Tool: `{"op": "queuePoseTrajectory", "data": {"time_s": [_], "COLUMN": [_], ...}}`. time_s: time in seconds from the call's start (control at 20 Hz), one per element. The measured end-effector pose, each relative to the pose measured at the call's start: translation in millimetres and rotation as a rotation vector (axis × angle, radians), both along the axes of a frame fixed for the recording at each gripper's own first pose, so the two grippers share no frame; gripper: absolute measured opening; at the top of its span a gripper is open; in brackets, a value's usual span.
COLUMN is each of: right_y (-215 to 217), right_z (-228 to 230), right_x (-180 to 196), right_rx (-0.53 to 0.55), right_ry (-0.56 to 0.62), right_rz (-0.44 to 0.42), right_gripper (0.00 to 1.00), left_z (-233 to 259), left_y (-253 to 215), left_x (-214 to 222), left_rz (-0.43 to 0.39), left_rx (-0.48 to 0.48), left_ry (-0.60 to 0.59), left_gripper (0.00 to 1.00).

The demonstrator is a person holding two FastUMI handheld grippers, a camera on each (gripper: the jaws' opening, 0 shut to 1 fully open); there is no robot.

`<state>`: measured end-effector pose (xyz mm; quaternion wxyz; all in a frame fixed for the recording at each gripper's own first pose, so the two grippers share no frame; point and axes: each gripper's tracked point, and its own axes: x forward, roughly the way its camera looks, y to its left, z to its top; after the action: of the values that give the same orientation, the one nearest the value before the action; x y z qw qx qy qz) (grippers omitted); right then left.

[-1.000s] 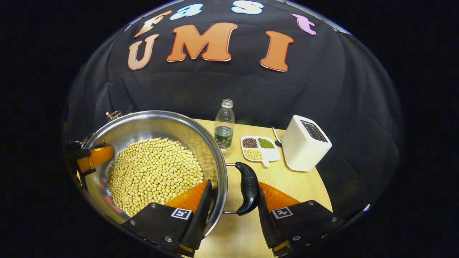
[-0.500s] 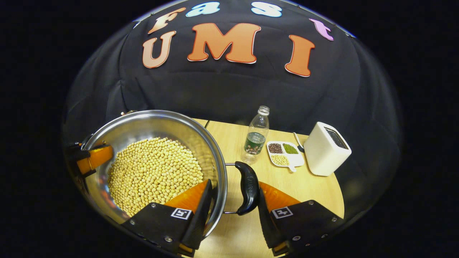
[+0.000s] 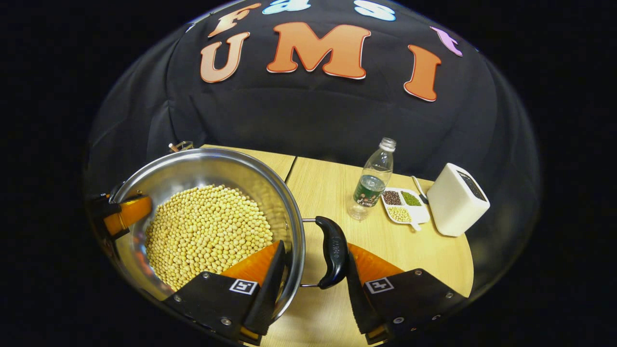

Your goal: First push the handle of the pot to place it horizontally, then grasp the pot with both hands and set it on the induction cooktop.

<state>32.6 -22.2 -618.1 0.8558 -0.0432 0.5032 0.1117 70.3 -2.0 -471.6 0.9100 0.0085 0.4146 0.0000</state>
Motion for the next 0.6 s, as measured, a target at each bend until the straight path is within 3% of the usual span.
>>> {"op": "queuePoseTrajectory", "data": {"time_s": [0.25,0.55,0.6], "right_y": [-2.0,-0.6,-1.0], "right_z": [-1.5,1.1,2.1], "right_x": [2.0,3.3,4.0], "right_rx": [-0.003,-0.019,-0.022], "right_ry": [0.016,0.020,0.023], "right_rz": [0.011,0.015,0.018], "right_gripper": [0.67,0.67,0.67], "left_z": [-15.3,-36.0,-38.7], "left_y": [13.2,19.5,22.0], "left_x": [1.7,2.6,2.3], "left_rz": [0.015,0.035,0.039], "left_rx": [0.003,-0.020,-0.023], "left_ry": [0.005,0.013,0.016], "left_gripper": [0.69,0.75,0.72]}}
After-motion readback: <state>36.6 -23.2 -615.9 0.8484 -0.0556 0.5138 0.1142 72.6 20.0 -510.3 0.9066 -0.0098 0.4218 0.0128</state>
